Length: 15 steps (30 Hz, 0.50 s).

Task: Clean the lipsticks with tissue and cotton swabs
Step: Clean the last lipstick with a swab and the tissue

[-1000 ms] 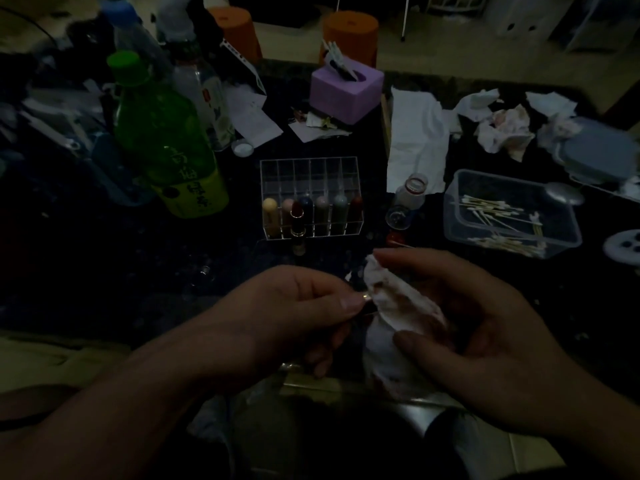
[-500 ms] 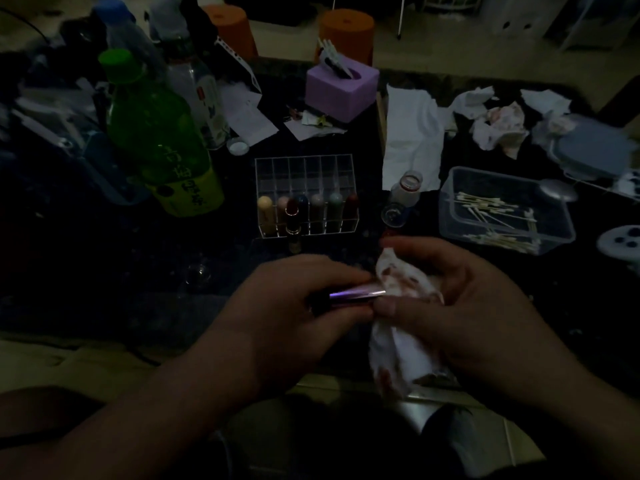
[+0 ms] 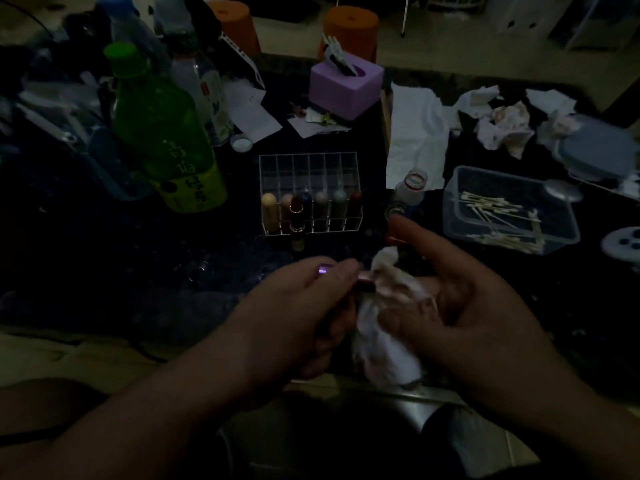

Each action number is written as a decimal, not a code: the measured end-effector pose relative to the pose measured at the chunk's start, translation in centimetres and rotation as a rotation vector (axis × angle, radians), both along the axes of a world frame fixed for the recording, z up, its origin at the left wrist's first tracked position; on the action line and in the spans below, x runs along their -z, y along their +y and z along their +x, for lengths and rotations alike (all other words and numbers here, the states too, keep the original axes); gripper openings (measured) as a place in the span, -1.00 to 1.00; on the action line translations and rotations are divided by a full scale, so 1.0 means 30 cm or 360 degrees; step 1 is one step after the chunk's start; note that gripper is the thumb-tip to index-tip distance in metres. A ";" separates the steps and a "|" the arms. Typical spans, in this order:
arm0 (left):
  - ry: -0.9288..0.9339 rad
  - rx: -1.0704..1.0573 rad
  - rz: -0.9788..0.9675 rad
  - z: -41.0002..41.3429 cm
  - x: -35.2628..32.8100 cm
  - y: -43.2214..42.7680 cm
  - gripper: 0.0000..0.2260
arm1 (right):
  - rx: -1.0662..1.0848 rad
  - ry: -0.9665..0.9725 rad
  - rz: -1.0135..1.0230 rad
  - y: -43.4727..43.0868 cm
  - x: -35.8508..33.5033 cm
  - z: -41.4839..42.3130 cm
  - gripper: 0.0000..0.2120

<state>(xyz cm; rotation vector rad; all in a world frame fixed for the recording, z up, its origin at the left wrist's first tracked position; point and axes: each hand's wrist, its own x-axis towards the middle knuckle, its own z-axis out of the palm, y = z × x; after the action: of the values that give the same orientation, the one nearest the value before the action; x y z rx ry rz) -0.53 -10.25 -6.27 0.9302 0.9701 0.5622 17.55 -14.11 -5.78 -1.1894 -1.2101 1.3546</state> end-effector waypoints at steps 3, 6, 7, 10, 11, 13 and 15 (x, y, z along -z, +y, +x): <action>0.0565 0.0129 0.1045 -0.034 0.027 -0.009 -0.85 | -0.0246 0.0628 -0.0518 0.007 -0.003 0.012 -0.39; 0.0892 0.0325 0.1461 -0.052 0.037 0.008 -0.86 | -0.0198 0.0696 -0.0623 0.023 -0.008 0.008 -0.47; 0.0915 0.0342 0.1491 -0.051 0.044 0.011 -0.87 | -0.0109 0.0592 -0.0591 0.030 -0.010 0.010 -0.41; 0.0612 0.0228 0.1053 -0.039 0.037 0.007 -0.89 | 0.0077 0.0050 -0.0201 0.038 -0.010 0.005 -0.35; 0.0439 0.0138 0.0700 -0.034 0.024 0.012 -0.87 | 0.0122 -0.0156 -0.0018 0.033 -0.004 0.003 -0.35; 0.0220 0.0110 -0.0030 -0.024 -0.008 0.025 -0.64 | 0.0143 -0.0436 0.0353 0.014 0.002 -0.002 -0.39; 0.0209 0.0285 -0.0422 -0.022 -0.019 0.036 -0.39 | 0.0080 -0.0751 0.0700 -0.009 0.032 0.021 -0.42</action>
<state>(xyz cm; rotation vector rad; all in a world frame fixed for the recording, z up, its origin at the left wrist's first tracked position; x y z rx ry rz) -1.20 -9.17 -5.71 0.8123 1.0387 0.2167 18.19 -14.37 -6.73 -1.2356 -1.6912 0.7257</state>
